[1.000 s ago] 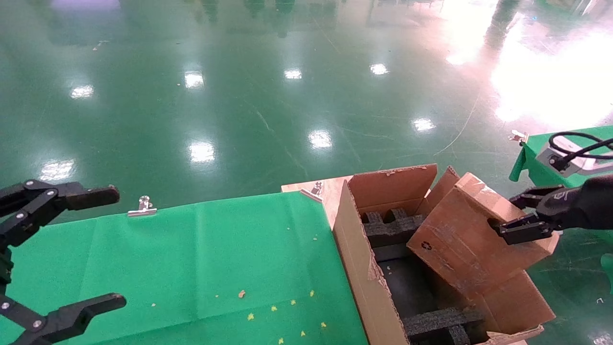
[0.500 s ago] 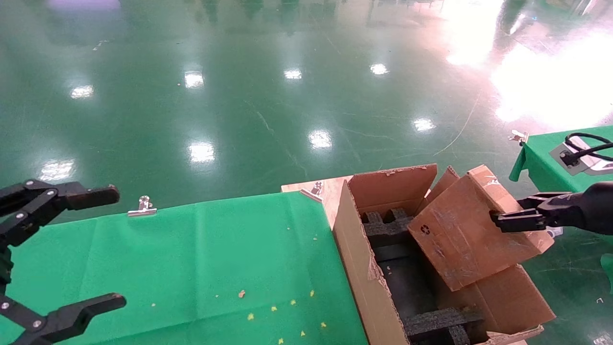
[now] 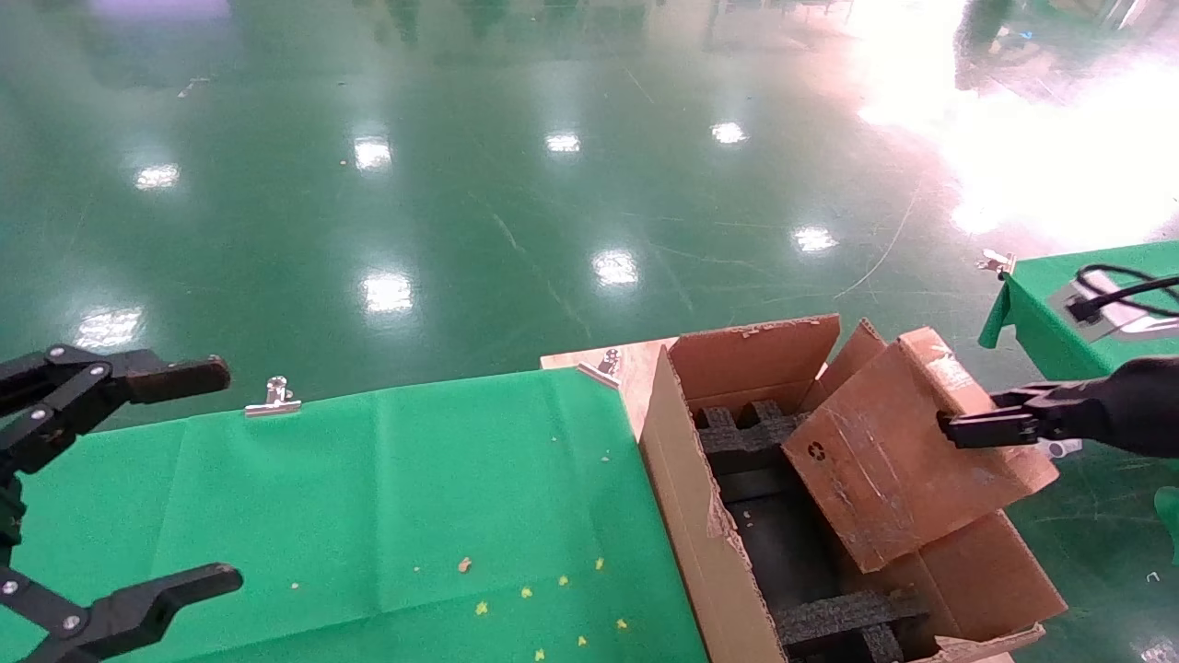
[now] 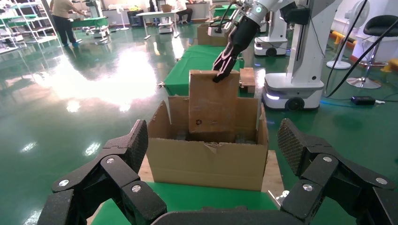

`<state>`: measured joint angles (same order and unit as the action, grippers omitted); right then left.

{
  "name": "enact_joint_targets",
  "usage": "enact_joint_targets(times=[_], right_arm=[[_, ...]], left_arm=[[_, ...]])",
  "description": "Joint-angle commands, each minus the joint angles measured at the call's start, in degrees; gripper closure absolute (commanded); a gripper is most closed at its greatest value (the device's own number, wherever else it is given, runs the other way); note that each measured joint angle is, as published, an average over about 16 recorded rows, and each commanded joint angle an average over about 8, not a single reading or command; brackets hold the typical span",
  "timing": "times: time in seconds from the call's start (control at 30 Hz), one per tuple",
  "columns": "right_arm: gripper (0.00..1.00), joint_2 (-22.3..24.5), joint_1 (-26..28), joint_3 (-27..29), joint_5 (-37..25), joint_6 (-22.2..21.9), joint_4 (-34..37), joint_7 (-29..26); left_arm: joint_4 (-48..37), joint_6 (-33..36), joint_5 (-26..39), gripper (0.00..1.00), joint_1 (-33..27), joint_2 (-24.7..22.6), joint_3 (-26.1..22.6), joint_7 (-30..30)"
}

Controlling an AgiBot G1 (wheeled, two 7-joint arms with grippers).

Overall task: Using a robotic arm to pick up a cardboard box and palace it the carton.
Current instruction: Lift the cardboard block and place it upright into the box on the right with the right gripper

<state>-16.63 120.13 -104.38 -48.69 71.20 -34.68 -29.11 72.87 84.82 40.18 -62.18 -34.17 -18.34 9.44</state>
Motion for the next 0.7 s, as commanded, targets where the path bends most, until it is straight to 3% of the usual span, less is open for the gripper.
enact_joint_targets(times=[0.03,0.3,0.7], right_arm=[[1.0,-0.4,-0.8,-0.4,0.1,-0.9,0.1,-1.7],[1.0,-0.2,-0.5,-3.1,-6.5,-10.0,-8.6,-14.7],[1.0,0.8,1.9,-8.0,-22.8,-21.8,-24.7,-39.6]], left_arm=[[0.0,0.0,0.0,0.0,0.0,0.0,0.0,0.0],[0.0,0.0,0.0,0.0,0.0,0.0,0.0,0.0],[0.0,0.0,0.0,0.0,0.0,0.0,0.0,0.0]])
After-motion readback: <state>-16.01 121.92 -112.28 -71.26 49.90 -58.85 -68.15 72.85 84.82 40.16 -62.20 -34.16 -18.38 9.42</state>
